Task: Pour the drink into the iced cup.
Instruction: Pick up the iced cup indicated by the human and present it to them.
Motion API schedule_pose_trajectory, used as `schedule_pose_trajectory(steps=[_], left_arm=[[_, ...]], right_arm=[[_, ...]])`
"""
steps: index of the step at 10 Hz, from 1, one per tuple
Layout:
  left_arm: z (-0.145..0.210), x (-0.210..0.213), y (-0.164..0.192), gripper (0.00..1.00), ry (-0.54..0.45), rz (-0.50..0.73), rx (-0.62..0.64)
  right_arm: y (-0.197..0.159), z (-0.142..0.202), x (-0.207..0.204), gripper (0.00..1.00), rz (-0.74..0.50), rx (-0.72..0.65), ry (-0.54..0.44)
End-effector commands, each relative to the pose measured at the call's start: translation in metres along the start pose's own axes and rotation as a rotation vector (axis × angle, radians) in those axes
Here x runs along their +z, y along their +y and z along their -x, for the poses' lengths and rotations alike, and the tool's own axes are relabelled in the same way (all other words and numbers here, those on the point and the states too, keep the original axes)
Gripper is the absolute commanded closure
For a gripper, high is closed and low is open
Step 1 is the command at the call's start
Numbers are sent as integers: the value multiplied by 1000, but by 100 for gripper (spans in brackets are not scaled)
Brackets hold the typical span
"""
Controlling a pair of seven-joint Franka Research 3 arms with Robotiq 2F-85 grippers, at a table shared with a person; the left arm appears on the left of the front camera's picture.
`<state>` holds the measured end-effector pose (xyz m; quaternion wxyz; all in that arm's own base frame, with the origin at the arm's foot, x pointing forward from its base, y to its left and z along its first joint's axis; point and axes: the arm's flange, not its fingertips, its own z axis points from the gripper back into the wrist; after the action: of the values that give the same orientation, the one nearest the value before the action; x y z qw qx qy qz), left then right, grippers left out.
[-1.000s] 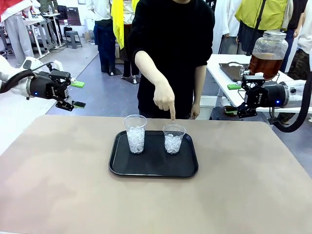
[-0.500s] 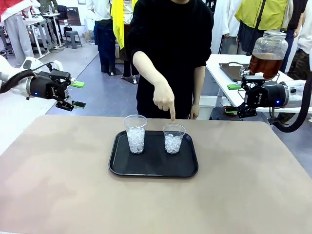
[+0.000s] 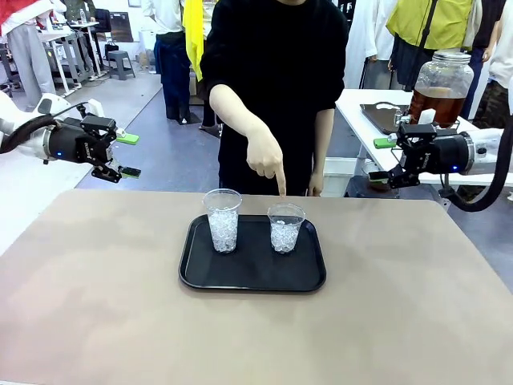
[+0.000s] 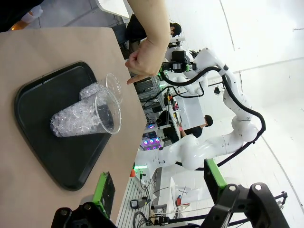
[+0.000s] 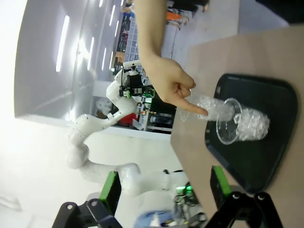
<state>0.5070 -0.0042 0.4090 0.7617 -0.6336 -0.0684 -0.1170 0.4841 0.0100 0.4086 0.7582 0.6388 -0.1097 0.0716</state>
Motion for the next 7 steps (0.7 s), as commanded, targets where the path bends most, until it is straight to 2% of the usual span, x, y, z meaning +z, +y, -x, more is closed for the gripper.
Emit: schedule_pose_trajectory(steps=[1, 4, 5, 6, 7], left_arm=[[0, 1, 0, 0, 2, -2, -1], [0, 1, 0, 0, 2, -2, -1], [0, 1, 0, 0, 2, -2, -1], [0, 1, 0, 0, 2, -2, -1], [0, 1, 0, 0, 2, -2, -1]], right_arm=[[2, 6, -9, 0, 14, 316, -44], [-9, 0, -17, 0, -9, 536, 26], [-14, -1, -18, 0, -9, 567, 59], [-11, 1, -13, 0, -10, 542, 86], [-5, 1, -16, 0, 1, 526, 34]])
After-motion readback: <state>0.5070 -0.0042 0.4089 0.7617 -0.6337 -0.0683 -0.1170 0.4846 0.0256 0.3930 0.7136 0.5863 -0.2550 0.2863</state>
